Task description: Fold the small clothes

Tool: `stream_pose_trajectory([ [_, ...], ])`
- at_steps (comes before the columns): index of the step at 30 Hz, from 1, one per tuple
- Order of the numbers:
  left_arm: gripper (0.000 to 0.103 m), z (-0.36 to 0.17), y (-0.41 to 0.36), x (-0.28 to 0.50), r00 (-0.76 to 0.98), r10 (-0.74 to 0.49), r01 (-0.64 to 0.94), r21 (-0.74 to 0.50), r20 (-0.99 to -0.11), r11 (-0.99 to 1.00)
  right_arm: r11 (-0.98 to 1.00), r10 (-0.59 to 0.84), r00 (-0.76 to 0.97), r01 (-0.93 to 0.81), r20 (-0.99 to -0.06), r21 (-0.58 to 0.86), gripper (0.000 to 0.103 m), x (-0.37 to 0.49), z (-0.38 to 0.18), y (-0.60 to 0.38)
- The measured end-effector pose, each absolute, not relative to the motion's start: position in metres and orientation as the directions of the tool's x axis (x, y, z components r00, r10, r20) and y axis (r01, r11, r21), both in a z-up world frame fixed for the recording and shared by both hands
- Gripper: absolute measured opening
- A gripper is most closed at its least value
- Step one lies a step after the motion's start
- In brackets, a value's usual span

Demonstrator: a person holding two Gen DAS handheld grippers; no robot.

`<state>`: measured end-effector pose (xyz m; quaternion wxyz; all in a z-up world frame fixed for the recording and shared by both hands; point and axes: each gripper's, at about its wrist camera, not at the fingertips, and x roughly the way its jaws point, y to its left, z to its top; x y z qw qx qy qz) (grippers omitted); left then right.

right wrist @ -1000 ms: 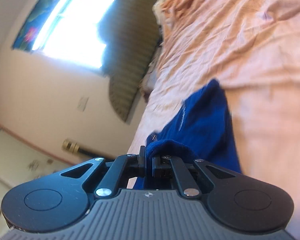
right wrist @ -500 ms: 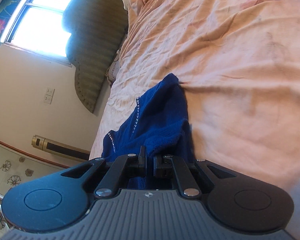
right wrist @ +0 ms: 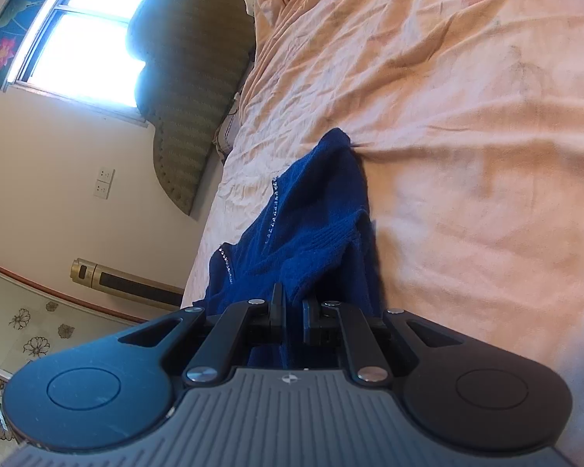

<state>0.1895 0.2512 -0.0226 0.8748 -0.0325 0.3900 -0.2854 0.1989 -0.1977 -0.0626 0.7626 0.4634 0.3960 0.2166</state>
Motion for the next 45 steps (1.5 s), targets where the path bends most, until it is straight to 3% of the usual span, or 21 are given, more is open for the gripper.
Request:
stream_pose_trajectory([
  [1,0.039,-0.024,0.251,0.193,0.514,-0.537,0.473,-0.300,-0.669,0.828,0.478,0.697,0.592,0.037,-0.404,0.878,0.014,0.199,-0.063,-0.198],
  [2,0.027,-0.027,0.250,0.196,0.496,-0.538,0.464,-0.315,-0.682,0.828,0.479,0.695,0.594,0.038,-0.405,0.877,0.014,0.198,-0.063,-0.199],
  [5,0.008,-0.034,0.252,0.204,0.495,-0.483,0.406,-0.299,-0.722,0.864,0.484,0.688,0.602,0.035,-0.405,0.874,0.012,0.196,-0.063,-0.199],
  [10,0.006,-0.023,0.268,0.197,0.554,-0.502,0.373,-0.341,-0.664,0.863,0.513,0.685,0.607,-0.006,-0.404,0.859,0.010,0.190,-0.054,-0.195],
  [16,0.006,0.023,0.292,0.199,0.663,-0.506,0.374,-0.342,-0.552,0.862,0.445,0.694,0.660,-0.078,-0.288,0.892,0.010,0.203,-0.021,-0.203],
  [19,0.005,0.041,0.303,0.233,0.711,-0.455,0.327,-0.321,-0.536,0.889,0.426,0.680,0.681,-0.064,-0.273,0.902,0.010,0.237,-0.014,-0.201],
  [21,0.005,0.040,0.303,0.264,0.738,-0.382,0.286,-0.255,-0.557,0.924,0.448,0.657,0.684,-0.018,-0.316,0.894,0.011,0.266,-0.022,-0.195],
  [23,0.006,0.029,0.304,0.297,0.754,-0.301,0.224,-0.202,-0.584,0.953,0.441,0.651,0.667,0.056,-0.362,0.896,0.018,0.295,-0.042,-0.188],
  [24,0.006,0.021,0.305,0.314,0.758,-0.246,0.172,-0.178,-0.604,0.969,0.468,0.635,0.657,0.091,-0.406,0.879,0.033,0.308,-0.050,-0.184],
  [25,0.006,0.011,0.307,0.330,0.749,-0.213,0.138,-0.166,-0.628,0.976,0.515,0.595,0.656,0.132,-0.464,0.847,0.057,0.316,-0.056,-0.180],
  [26,0.008,0.003,0.306,0.342,0.748,-0.167,0.111,-0.127,-0.643,0.986,0.545,0.566,0.657,0.155,-0.498,0.824,0.065,0.319,-0.059,-0.177],
  [28,0.008,-0.006,0.309,0.356,0.735,-0.014,-0.020,-0.043,-0.678,0.999,0.556,0.557,0.668,0.142,-0.494,0.819,0.066,0.315,-0.060,-0.172],
  [30,0.010,-0.001,0.323,0.352,0.748,-0.049,-0.027,-0.105,-0.662,0.994,0.572,0.580,0.664,0.081,-0.472,0.816,0.066,0.301,-0.052,-0.169],
  [31,0.017,0.005,0.331,0.344,0.765,-0.078,-0.022,-0.147,-0.639,0.989,0.619,0.574,0.658,0.040,-0.487,0.784,0.066,0.292,-0.045,-0.166],
  [33,0.054,0.014,0.339,0.322,0.782,-0.080,-0.042,-0.180,-0.618,0.983,0.736,0.522,0.657,-0.024,-0.545,0.676,0.066,0.269,-0.031,-0.161],
  [34,0.088,0.016,0.342,0.309,0.782,-0.077,-0.054,-0.190,-0.619,0.980,0.777,0.499,0.657,-0.052,-0.565,0.627,0.066,0.256,-0.027,-0.160],
  [35,0.094,0.015,0.345,0.293,0.792,-0.082,-0.054,-0.204,-0.605,0.977,0.807,0.482,0.657,-0.075,-0.580,0.586,0.066,0.244,-0.025,-0.160],
  [38,0.094,0.010,0.338,0.261,0.799,-0.170,0.071,-0.191,-0.577,0.979,0.876,0.422,0.651,-0.116,-0.631,0.467,0.066,0.218,-0.027,-0.157],
  [41,0.093,0.003,0.323,0.264,0.807,-0.100,0.060,-0.089,-0.582,0.994,0.915,0.359,0.668,-0.112,-0.652,0.388,0.066,0.209,-0.033,-0.157],
  [45,0.089,-0.019,0.316,0.305,0.746,-0.103,0.039,-0.111,-0.657,0.993,0.925,0.339,0.700,-0.128,-0.629,0.357,0.064,0.218,-0.030,-0.149],
])
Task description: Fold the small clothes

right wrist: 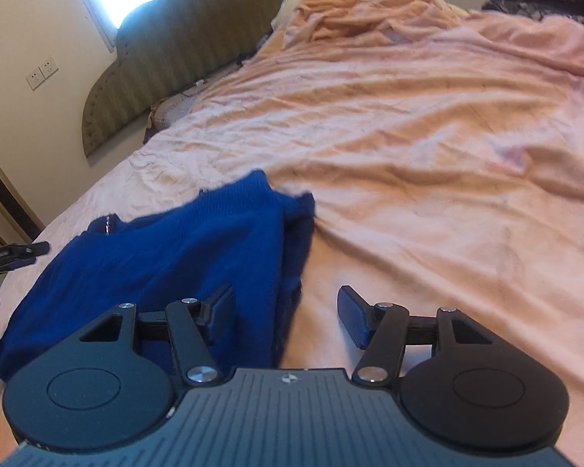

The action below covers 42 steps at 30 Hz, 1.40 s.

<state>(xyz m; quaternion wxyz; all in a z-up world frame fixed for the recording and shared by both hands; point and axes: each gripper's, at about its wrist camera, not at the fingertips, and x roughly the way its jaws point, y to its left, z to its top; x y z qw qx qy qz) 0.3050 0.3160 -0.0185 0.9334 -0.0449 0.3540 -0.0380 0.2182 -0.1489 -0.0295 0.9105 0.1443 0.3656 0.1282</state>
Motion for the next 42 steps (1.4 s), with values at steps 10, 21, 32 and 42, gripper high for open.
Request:
stream_pose_trajectory([
  [10,0.023,-0.050,0.285,0.357,0.646,-0.086,0.092,-0.035,-0.758,0.995,0.967,0.253,0.676,-0.153,-0.692,0.204,0.063,0.332,-0.024,-0.108],
  [21,0.010,-0.011,0.288,0.352,0.760,-0.101,0.104,-0.034,-0.642,0.994,0.929,0.360,0.700,-0.212,-0.617,0.302,0.010,0.343,-0.011,-0.104],
  [32,0.018,-0.039,0.285,0.374,0.750,0.034,0.010,0.062,-0.661,0.998,0.965,0.204,0.728,-0.039,-0.654,0.258,0.058,0.328,-0.036,-0.106],
  [42,0.086,0.005,0.401,0.163,0.847,-0.092,-0.171,-0.431,-0.524,0.886,0.854,0.354,0.719,0.012,-0.598,0.520,0.061,0.139,-0.025,-0.193],
])
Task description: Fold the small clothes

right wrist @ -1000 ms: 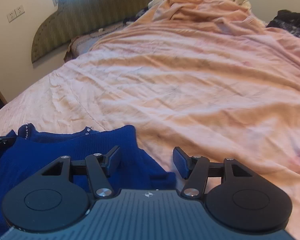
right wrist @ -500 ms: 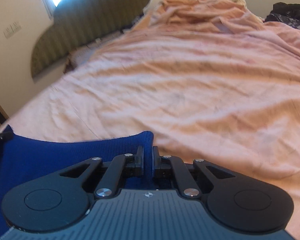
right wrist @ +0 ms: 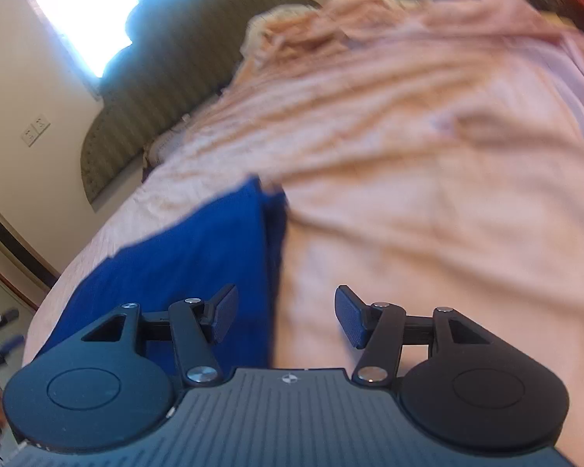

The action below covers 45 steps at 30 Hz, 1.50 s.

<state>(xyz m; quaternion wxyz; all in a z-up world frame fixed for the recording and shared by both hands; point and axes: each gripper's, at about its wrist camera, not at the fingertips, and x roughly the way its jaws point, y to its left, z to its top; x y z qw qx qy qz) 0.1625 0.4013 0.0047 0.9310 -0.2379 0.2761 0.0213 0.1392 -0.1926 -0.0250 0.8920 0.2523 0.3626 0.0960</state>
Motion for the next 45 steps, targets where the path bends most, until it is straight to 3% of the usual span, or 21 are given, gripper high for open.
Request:
stream_pose_trajectory([
  [5,0.086,-0.051,0.393,0.123,0.750,-0.245,-0.229,-0.588,-0.614,0.776,0.792,0.434,0.667,0.038,-0.606,0.609,0.060,0.110,-0.048,-0.173],
  [8,0.086,-0.057,0.386,0.130,0.768,-0.278,-0.231,-0.653,-0.578,0.721,0.750,0.455,0.671,0.066,-0.585,0.659,0.056,0.120,-0.051,-0.158],
  [11,0.084,-0.065,0.387,0.147,0.775,-0.343,-0.249,-0.755,-0.531,0.606,0.682,0.479,0.664,0.130,-0.574,0.719,0.012,0.137,-0.061,-0.153],
  [12,0.082,-0.067,0.385,0.151,0.775,-0.338,-0.262,-0.758,-0.534,0.598,0.681,0.476,0.654,0.149,-0.588,0.717,0.013,0.141,-0.066,-0.150],
  [13,0.065,-0.066,0.383,0.154,0.779,-0.317,-0.271,-0.747,-0.541,0.608,0.692,0.464,0.659,0.147,-0.592,0.706,0.012,0.142,-0.067,-0.147],
  [14,0.022,-0.066,0.382,0.158,0.773,-0.302,-0.279,-0.727,-0.558,0.628,0.706,0.450,0.665,0.143,-0.596,0.693,0.012,0.142,-0.064,-0.144],
  [15,0.012,-0.069,0.381,0.164,0.747,-0.290,-0.305,-0.696,-0.598,0.650,0.718,0.440,0.671,0.136,-0.596,0.683,0.012,0.141,-0.060,-0.143],
  [21,0.012,-0.046,0.380,0.154,0.761,-0.274,-0.260,-0.663,-0.588,0.702,0.736,0.419,0.724,0.082,-0.547,0.672,0.010,0.118,-0.030,-0.170],
  [24,0.013,-0.057,0.379,0.159,0.718,-0.277,-0.259,-0.614,-0.638,0.746,0.723,0.442,0.660,0.138,-0.607,0.676,0.012,0.125,-0.060,-0.174],
  [26,0.020,-0.068,0.385,0.158,0.707,-0.314,-0.280,-0.659,-0.633,0.698,0.711,0.452,0.671,0.127,-0.587,0.692,0.025,0.120,-0.062,-0.170],
  [27,0.023,-0.069,0.389,0.154,0.712,-0.338,-0.275,-0.687,-0.616,0.672,0.710,0.447,0.685,0.120,-0.576,0.693,0.047,0.116,-0.058,-0.168],
  [28,0.033,-0.068,0.392,0.149,0.716,-0.350,-0.274,-0.704,-0.604,0.656,0.702,0.457,0.695,0.102,-0.556,0.705,0.072,0.110,-0.053,-0.169],
  [30,0.069,-0.067,0.402,0.134,0.746,-0.357,-0.268,-0.745,-0.562,0.611,0.679,0.460,0.732,0.076,-0.503,0.730,0.082,0.098,-0.047,-0.172],
  [31,0.086,-0.067,0.407,0.126,0.776,-0.350,-0.262,-0.774,-0.524,0.577,0.657,0.474,0.732,0.075,-0.489,0.750,0.081,0.095,-0.048,-0.176],
  [33,0.088,-0.070,0.411,0.115,0.827,-0.323,-0.250,-0.815,-0.460,0.522,0.599,0.521,0.707,0.095,-0.477,0.795,0.074,0.095,-0.060,-0.174],
  [38,0.089,-0.071,0.391,0.135,0.842,-0.282,-0.257,-0.802,-0.460,0.539,0.571,0.472,0.753,0.135,-0.459,0.810,0.062,0.115,-0.071,-0.150],
  [39,0.089,-0.072,0.385,0.142,0.846,-0.281,-0.258,-0.809,-0.453,0.528,0.554,0.461,0.762,0.153,-0.455,0.818,0.048,0.122,-0.072,-0.147],
  [40,0.087,-0.072,0.381,0.146,0.852,-0.259,-0.264,-0.800,-0.455,0.539,0.549,0.453,0.761,0.171,-0.464,0.818,0.014,0.130,-0.075,-0.143],
  [42,0.045,-0.072,0.374,0.157,0.840,-0.214,-0.307,-0.762,-0.498,0.571,0.549,0.437,0.746,0.222,-0.502,0.806,0.012,0.145,-0.082,-0.138],
  [43,0.016,-0.078,0.374,0.164,0.819,-0.220,-0.334,-0.752,-0.531,0.569,0.546,0.433,0.750,0.224,-0.500,0.808,0.012,0.148,-0.083,-0.136],
  [45,0.016,-0.085,0.378,0.169,0.800,-0.228,-0.364,-0.750,-0.556,0.552,0.550,0.431,0.755,0.214,-0.494,0.807,0.012,0.151,-0.078,-0.135],
])
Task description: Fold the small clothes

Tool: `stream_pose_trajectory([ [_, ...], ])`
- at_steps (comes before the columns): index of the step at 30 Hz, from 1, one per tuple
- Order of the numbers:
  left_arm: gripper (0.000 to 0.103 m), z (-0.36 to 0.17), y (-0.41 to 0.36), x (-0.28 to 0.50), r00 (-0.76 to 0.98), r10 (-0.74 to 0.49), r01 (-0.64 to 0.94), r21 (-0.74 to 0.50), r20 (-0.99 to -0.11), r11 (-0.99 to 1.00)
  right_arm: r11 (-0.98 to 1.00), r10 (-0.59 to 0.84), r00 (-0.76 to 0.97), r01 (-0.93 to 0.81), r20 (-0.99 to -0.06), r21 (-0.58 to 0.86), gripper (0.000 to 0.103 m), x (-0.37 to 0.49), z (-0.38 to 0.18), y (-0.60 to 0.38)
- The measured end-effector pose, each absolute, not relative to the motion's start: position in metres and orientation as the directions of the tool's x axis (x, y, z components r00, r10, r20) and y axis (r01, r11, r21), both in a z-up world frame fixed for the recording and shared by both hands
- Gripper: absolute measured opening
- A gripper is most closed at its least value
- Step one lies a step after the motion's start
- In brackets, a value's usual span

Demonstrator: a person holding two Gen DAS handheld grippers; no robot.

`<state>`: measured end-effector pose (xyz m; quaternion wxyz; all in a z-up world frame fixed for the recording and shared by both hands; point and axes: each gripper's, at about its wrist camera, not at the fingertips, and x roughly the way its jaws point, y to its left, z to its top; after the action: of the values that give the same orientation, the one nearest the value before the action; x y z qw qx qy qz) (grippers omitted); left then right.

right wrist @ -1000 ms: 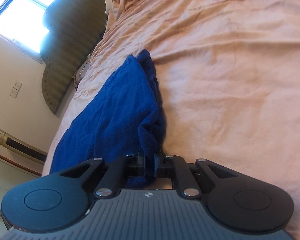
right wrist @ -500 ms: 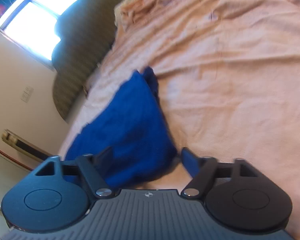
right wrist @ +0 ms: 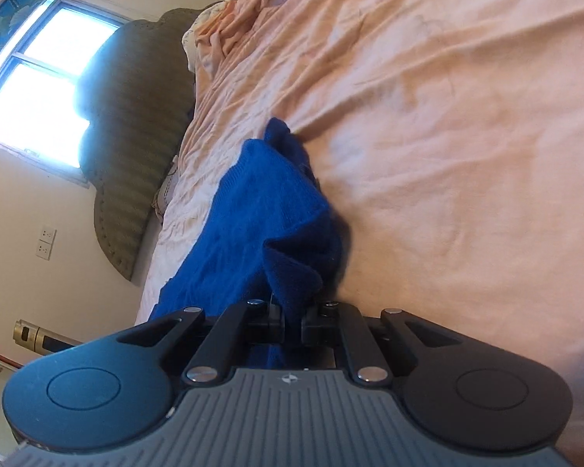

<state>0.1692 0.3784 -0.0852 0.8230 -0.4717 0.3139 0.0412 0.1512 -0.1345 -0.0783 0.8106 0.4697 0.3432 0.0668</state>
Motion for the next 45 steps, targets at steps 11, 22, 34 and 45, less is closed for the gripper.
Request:
stream_pose_trajectory([
  [11,0.015,-0.018,0.390,0.100,0.803,-0.304,-0.192,-0.706,-0.512,0.682,0.493,0.531,0.770,0.058,-0.353,0.868,0.010,0.074,-0.023,-0.173],
  [22,0.023,-0.061,0.410,0.005,0.713,-0.321,-0.207,-0.624,-0.623,0.753,0.625,0.469,0.704,0.162,-0.533,0.764,0.052,-0.020,-0.062,-0.178],
  [34,0.086,-0.050,0.404,-0.009,0.788,-0.206,-0.299,-0.653,-0.581,0.696,0.745,0.565,0.703,-0.209,-0.432,0.634,0.054,0.029,0.024,-0.087],
  [45,0.019,-0.070,0.397,-0.001,0.785,-0.233,-0.329,-0.704,-0.575,0.630,0.786,0.564,0.363,-0.513,-0.742,0.346,0.057,0.139,0.040,0.175],
])
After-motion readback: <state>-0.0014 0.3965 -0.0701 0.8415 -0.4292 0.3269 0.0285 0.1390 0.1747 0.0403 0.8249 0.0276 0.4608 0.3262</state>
